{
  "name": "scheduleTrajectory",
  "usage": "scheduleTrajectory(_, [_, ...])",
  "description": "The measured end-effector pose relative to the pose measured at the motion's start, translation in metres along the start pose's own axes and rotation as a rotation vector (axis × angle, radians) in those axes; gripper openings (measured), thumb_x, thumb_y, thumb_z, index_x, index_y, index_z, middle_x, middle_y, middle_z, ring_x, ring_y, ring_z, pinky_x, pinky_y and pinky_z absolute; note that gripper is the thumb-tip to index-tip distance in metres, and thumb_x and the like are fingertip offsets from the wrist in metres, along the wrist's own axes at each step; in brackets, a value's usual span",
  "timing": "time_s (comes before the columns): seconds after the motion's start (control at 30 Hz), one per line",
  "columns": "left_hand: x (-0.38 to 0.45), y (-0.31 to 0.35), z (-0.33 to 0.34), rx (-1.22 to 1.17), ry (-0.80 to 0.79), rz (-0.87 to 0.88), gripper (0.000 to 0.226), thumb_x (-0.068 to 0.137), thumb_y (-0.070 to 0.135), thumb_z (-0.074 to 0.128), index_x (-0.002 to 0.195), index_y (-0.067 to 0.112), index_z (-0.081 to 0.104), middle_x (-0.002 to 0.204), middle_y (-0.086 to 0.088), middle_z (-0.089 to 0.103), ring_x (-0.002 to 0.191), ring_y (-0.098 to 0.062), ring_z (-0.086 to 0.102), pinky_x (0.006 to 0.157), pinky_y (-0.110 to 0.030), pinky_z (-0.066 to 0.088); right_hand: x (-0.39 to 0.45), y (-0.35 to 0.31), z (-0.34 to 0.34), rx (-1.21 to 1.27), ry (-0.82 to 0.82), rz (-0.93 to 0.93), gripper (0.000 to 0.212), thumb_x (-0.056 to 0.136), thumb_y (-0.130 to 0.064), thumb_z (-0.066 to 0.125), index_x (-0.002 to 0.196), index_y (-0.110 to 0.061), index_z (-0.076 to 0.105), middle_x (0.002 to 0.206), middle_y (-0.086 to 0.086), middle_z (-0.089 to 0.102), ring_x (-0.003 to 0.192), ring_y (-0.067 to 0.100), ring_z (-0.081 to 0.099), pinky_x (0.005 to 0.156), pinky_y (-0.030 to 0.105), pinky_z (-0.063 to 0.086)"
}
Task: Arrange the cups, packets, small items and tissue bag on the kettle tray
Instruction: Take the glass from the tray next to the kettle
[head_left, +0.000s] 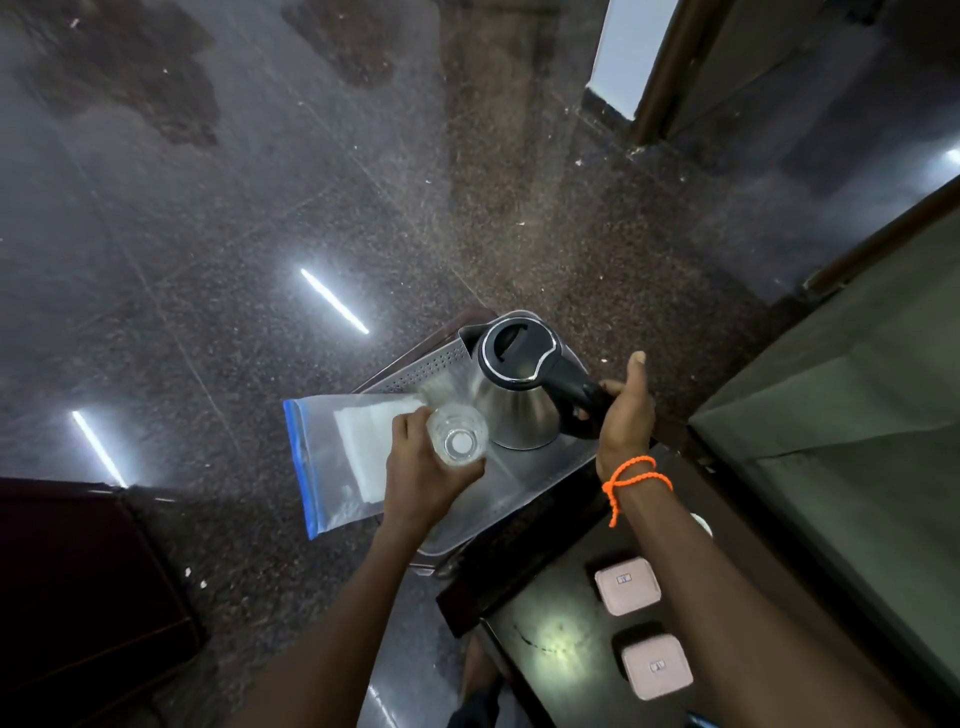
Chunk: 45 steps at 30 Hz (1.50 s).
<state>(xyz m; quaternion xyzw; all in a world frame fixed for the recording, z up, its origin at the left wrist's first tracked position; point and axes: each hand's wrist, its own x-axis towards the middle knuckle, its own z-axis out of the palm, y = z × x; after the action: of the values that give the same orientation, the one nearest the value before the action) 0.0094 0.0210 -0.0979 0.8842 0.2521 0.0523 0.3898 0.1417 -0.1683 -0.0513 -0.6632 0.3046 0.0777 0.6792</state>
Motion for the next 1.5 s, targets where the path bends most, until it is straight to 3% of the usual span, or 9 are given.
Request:
scheduleTrajectory(0.13, [0.014, 0.014, -0.024, -0.009, 0.053, 0.037, 0.083, 0.053, 0.041, 0.092, 0.121, 0.014, 0.054, 0.115, -0.003, 0.055, 0.093, 0.005, 0.034, 0.081, -0.029, 0.045, -0.002, -0.046, -0.003, -0.088, 0.000, -0.051, 0.068, 0.088, -0.075, 0.040, 0.066, -0.015, 0.064, 0.058, -0.002, 0.070, 0.053, 0.013, 0.066, 0.050, 0.024, 0.050])
scheduleTrajectory(0.27, [0.022, 0.036, -0.048, -0.019, 0.052, 0.086, 0.084, 0.053, 0.041, 0.091, 0.124, 0.018, 0.053, 0.116, 0.004, 0.048, 0.091, 0.001, 0.038, 0.080, -0.031, 0.046, -0.012, -0.105, -0.002, -0.271, 0.005, -0.213, 0.061, 0.094, -0.065, 0.043, 0.062, -0.018, 0.067, 0.068, -0.002, 0.068, 0.064, 0.014, 0.064, 0.052, 0.022, 0.046])
scheduleTrajectory(0.43, [0.028, 0.060, -0.067, -0.042, 0.044, 0.118, 0.082, 0.053, 0.041, 0.091, 0.123, 0.019, 0.055, 0.116, 0.004, 0.046, 0.090, -0.009, 0.047, 0.079, -0.028, 0.044, -0.029, -0.168, -0.001, -0.483, -0.038, -0.424, 0.055, 0.097, -0.056, 0.044, 0.061, -0.021, 0.065, 0.081, 0.009, 0.069, 0.086, 0.025, 0.063, 0.081, 0.029, 0.041])
scheduleTrajectory(0.6, [0.027, 0.074, -0.071, -0.029, 0.017, 0.121, 0.084, 0.052, 0.037, 0.094, 0.122, 0.015, 0.055, 0.118, 0.000, 0.048, 0.093, -0.017, 0.053, 0.083, -0.035, 0.052, -0.045, -0.207, 0.000, -0.703, -0.055, -0.555, 0.069, 0.099, -0.058, 0.041, 0.094, 0.002, 0.074, 0.105, 0.027, 0.071, 0.106, 0.039, 0.063, 0.095, 0.042, 0.046])
scheduleTrajectory(0.8, [0.019, 0.082, -0.065, -0.062, -0.026, 0.121, 0.084, 0.053, 0.035, 0.095, 0.124, 0.016, 0.056, 0.120, -0.001, 0.048, 0.099, -0.019, 0.056, 0.086, -0.038, 0.055, -0.062, -0.215, 0.003, -0.920, -0.102, -0.745, 0.071, 0.102, -0.054, 0.036, 0.058, -0.003, 0.057, 0.072, 0.023, 0.066, 0.086, 0.043, 0.061, 0.075, 0.041, 0.038])
scheduleTrajectory(0.9, [0.016, 0.083, -0.061, -0.059, -0.039, 0.122, 0.084, 0.053, 0.036, 0.094, 0.125, 0.017, 0.054, 0.122, -0.001, 0.049, 0.097, -0.015, 0.053, 0.085, -0.034, 0.052, -0.070, -0.211, 0.007, -0.956, -0.118, -0.790, 0.071, 0.103, -0.053, 0.037, 0.048, -0.009, 0.047, 0.051, 0.007, 0.049, 0.063, 0.036, 0.052, 0.066, 0.039, 0.032])
scheduleTrajectory(1.13, [0.012, 0.083, -0.056, -0.017, -0.075, 0.105, 0.084, 0.053, 0.035, 0.095, 0.124, 0.017, 0.054, 0.124, -0.001, 0.050, 0.099, -0.024, 0.060, 0.082, -0.038, 0.054, -0.081, -0.202, 0.015, -1.160, -0.114, -0.909, 0.070, 0.101, -0.058, 0.030, 0.049, -0.014, 0.045, 0.052, 0.000, 0.041, 0.061, 0.034, 0.047, 0.063, 0.038, 0.034])
scheduleTrajectory(1.3, [0.008, 0.082, -0.054, 0.004, -0.094, 0.103, 0.084, 0.054, 0.037, 0.096, 0.124, 0.018, 0.052, 0.125, -0.001, 0.049, 0.098, -0.027, 0.062, 0.081, -0.042, 0.057, -0.088, -0.202, 0.020, -1.250, -0.118, -0.967, 0.067, 0.102, -0.059, 0.027, 0.050, -0.018, 0.040, 0.065, 0.010, 0.048, 0.066, 0.034, 0.047, 0.065, 0.038, 0.035])
scheduleTrajectory(1.5, [0.005, 0.082, -0.055, 0.054, -0.095, 0.092, 0.083, 0.054, 0.042, 0.094, 0.123, 0.021, 0.052, 0.123, 0.000, 0.052, 0.095, -0.027, 0.063, 0.075, -0.040, 0.056, -0.096, -0.206, 0.022, -1.290, -0.154, -1.044, 0.069, 0.104, -0.054, 0.029, 0.046, -0.016, 0.039, 0.050, 0.000, 0.035, 0.053, 0.029, 0.042, 0.057, 0.034, 0.028])
